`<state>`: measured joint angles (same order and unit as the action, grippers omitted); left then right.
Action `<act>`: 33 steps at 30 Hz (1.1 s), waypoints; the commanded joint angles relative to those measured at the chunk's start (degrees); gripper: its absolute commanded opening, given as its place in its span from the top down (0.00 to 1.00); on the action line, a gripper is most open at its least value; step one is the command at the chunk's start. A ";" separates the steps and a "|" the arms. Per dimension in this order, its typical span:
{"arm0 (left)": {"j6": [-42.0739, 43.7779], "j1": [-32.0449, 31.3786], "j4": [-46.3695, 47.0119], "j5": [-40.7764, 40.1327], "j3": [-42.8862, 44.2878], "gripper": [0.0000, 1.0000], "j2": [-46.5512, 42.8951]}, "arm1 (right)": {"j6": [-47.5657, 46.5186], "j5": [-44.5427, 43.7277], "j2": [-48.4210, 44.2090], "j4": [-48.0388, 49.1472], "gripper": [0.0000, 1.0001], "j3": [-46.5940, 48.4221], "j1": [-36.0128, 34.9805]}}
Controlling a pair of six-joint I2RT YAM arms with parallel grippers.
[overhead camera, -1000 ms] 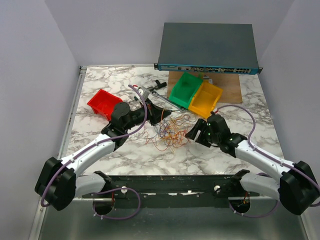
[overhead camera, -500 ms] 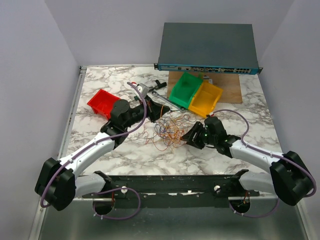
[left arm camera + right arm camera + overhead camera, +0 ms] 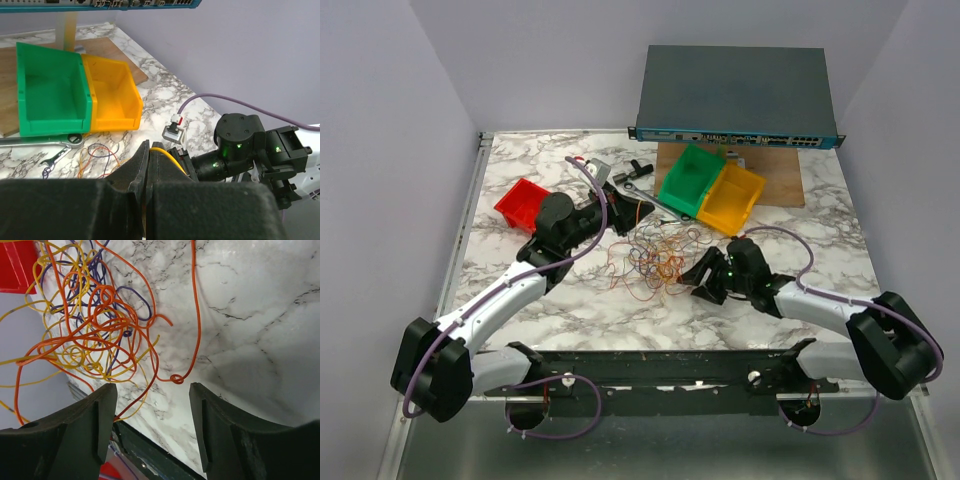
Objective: Untangle the cables
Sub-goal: Untie the cable.
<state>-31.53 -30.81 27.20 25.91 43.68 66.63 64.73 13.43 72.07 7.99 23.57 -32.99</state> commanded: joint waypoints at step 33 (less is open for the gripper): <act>-17.50 30.22 -15.45 -21.21 -5.75 1.00 -14.52 | -7.01 -70.39 -20.06 -59.75 0.99 30.25 3.48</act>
<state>-43.72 -3.68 16.36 9.61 38.83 54.52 57.93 -38.33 53.39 -37.12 48.03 -30.24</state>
